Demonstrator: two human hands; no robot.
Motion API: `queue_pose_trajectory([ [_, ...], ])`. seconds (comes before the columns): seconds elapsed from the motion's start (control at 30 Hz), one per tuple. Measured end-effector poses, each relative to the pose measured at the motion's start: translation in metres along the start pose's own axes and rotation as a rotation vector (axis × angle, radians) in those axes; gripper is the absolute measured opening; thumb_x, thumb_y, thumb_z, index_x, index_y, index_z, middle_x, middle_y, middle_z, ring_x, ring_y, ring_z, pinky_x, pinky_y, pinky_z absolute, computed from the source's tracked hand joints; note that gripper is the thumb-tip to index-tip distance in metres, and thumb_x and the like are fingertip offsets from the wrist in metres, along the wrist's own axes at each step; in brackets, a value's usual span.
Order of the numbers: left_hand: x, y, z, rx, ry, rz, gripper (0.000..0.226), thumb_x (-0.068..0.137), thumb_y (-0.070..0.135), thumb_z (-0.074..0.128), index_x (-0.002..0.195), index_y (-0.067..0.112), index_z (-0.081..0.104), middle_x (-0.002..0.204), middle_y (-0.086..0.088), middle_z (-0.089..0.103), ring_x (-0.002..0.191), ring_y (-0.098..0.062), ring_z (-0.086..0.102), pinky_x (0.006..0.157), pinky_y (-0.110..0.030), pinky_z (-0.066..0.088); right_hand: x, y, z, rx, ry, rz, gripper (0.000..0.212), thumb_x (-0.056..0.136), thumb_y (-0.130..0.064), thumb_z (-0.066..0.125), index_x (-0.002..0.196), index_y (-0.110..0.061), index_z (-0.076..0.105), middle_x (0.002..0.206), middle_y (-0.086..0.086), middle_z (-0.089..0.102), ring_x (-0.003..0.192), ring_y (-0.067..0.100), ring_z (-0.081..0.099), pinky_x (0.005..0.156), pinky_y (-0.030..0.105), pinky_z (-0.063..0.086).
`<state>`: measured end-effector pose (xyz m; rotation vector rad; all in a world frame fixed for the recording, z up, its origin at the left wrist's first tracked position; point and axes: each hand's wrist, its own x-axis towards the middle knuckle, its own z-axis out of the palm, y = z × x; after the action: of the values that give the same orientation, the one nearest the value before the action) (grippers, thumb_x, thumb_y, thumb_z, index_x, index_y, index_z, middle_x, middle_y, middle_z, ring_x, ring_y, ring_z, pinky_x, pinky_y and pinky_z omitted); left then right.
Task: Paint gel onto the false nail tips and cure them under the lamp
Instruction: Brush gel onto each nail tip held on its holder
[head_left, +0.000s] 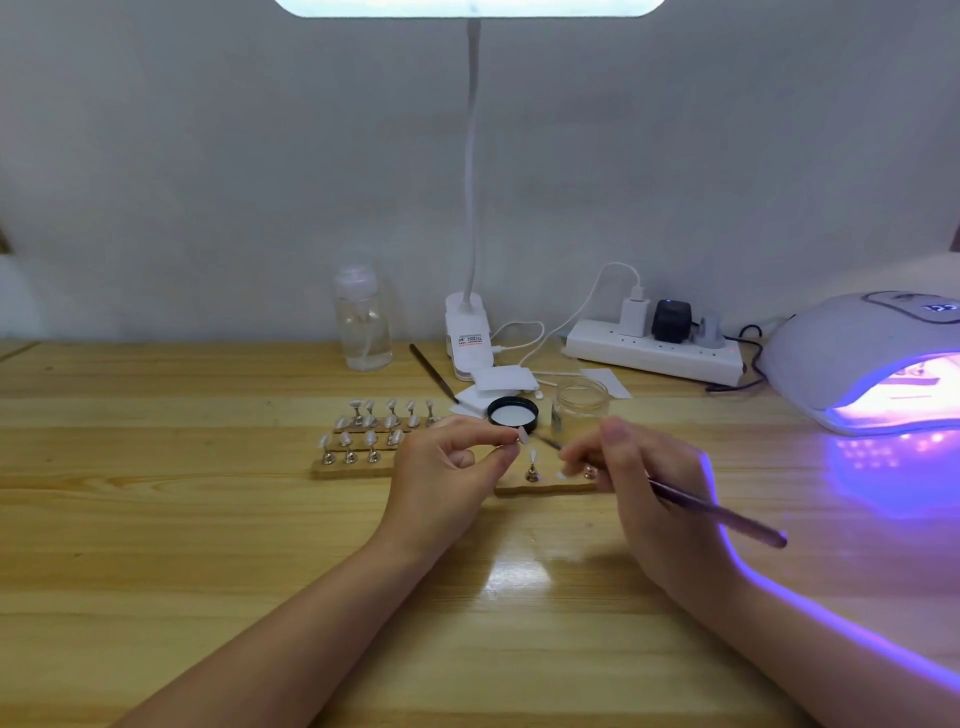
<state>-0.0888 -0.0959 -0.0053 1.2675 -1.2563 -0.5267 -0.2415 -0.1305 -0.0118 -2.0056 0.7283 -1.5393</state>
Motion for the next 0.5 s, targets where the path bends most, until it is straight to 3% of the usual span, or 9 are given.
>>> queue_pose_trajectory([
  [0.07,0.0002,0.0002,0.0003,0.000,0.001,0.003,0.022,0.075,0.002,0.070,0.073,0.023,0.071,0.079,0.009,0.065,0.041,0.006,0.043,0.046,-0.008,0.031,0.0011,-0.0001,0.0008,-0.056,-0.042,0.001,0.036,0.088,-0.045,0.034,0.072,-0.033,0.063,0.068,-0.012,0.066,0.068,-0.002,0.060,0.062,0.011,0.043],
  [0.17,0.0001,-0.0006,-0.0002,0.009,0.004,-0.001,0.021,0.075,0.003,0.071,0.073,0.024,0.071,0.079,0.010,0.064,0.038,0.001,0.036,0.045,-0.009,0.028,-0.0007,0.0017,0.0006,0.065,-0.036,0.053,0.046,0.088,-0.052,0.034,0.063,-0.027,0.064,0.059,-0.005,0.064,0.055,0.002,0.058,0.057,0.010,0.040],
  [0.23,0.0002,-0.0009,-0.0002,0.013,0.004,-0.005,0.020,0.075,0.004,0.071,0.073,0.024,0.072,0.080,0.008,0.065,0.038,-0.001,0.035,0.045,-0.011,0.027,-0.0009,0.0026,-0.0007,0.061,-0.011,0.022,0.046,0.089,-0.046,0.032,0.063,-0.027,0.064,0.054,-0.008,0.061,0.054,0.001,0.057,0.056,0.010,0.040],
  [0.33,0.0000,-0.0006,-0.0004,0.023,0.001,0.003,0.021,0.075,0.003,0.071,0.074,0.024,0.071,0.081,0.004,0.064,0.040,0.001,0.039,0.046,-0.011,0.028,-0.0001,0.0018,0.0007,-0.061,-0.046,-0.039,0.043,0.090,-0.041,0.031,0.072,-0.024,0.066,0.066,-0.010,0.065,0.066,-0.001,0.060,0.061,0.016,0.045],
  [0.43,-0.0003,-0.0008,-0.0009,0.015,-0.004,0.004,0.021,0.075,0.003,0.070,0.074,0.023,0.071,0.081,0.005,0.064,0.039,0.000,0.036,0.046,-0.011,0.028,-0.0015,0.0029,0.0007,0.004,-0.032,0.015,0.050,0.089,-0.044,0.033,0.062,-0.018,0.067,0.057,-0.005,0.063,0.059,0.003,0.059,0.059,0.025,0.047],
  [0.5,-0.0003,-0.0011,-0.0006,0.018,-0.002,-0.001,0.020,0.075,0.003,0.071,0.074,0.023,0.072,0.081,0.006,0.064,0.038,0.000,0.034,0.046,-0.011,0.028,-0.0011,0.0031,-0.0001,0.017,-0.011,-0.014,0.048,0.089,-0.042,0.033,0.061,-0.022,0.065,0.054,-0.007,0.061,0.056,0.003,0.058,0.057,0.023,0.045],
])
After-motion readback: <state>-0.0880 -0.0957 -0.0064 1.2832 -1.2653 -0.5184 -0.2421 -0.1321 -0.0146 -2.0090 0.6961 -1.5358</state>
